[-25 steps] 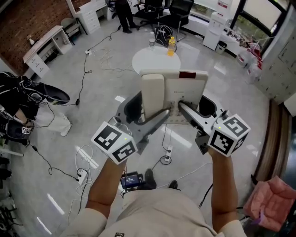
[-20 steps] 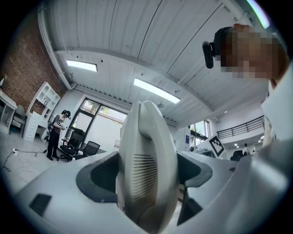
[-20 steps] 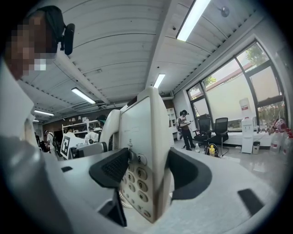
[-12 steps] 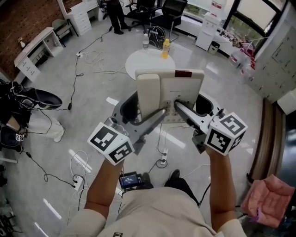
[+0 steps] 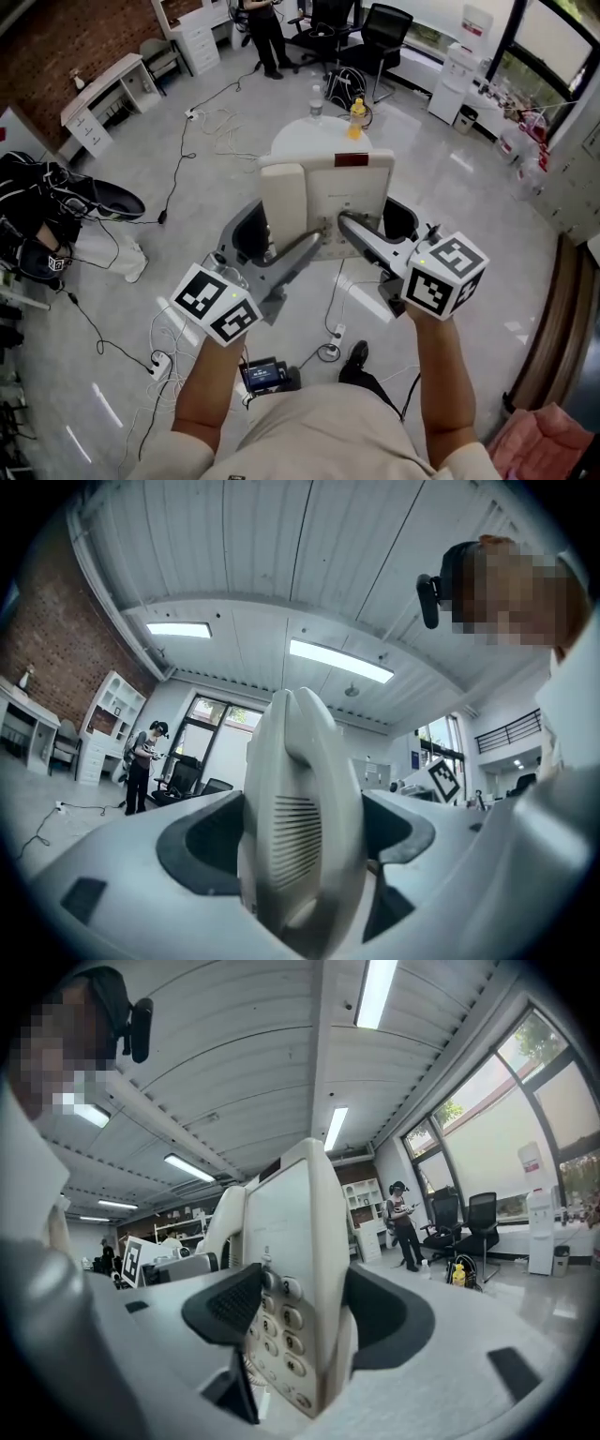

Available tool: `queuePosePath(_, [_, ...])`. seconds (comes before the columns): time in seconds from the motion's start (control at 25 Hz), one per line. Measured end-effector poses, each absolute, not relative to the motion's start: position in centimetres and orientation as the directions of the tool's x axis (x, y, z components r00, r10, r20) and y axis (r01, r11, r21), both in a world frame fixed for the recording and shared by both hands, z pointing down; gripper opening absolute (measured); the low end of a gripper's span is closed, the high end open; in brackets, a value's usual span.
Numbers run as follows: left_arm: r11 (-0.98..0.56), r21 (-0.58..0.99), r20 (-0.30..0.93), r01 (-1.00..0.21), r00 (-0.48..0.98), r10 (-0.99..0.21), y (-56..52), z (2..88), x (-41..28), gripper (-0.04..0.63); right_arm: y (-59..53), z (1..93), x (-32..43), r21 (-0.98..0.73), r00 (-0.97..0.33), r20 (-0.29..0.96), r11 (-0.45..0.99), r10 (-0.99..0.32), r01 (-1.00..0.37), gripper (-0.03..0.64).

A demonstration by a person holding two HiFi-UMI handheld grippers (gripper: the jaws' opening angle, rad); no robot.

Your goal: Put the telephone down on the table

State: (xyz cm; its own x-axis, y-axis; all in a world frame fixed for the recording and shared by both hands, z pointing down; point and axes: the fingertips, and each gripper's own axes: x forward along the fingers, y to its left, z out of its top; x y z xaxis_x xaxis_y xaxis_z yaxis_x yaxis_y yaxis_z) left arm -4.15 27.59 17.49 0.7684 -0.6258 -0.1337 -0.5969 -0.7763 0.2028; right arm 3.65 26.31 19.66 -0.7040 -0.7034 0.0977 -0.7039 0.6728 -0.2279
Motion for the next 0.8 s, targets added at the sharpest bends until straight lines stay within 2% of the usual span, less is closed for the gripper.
queuePosePath(0.44, [-0.686, 0.191, -0.092, -0.702, 0.683, -0.725, 22.7, 17.6, 5.0, 0.374, 20.4, 19.8, 12.5, -0.237, -0.792, 0.079, 0.76, -0.606, -0.605, 0.272])
queuePosePath(0.8, [-0.659, 0.168, -0.073, -0.733, 0.657, -0.75, 21.1, 17.2, 10.3, 0.374, 18.5, 19.6, 17.6, -0.245, -0.815, 0.054, 0.784, -0.576, -0.57, 0.272])
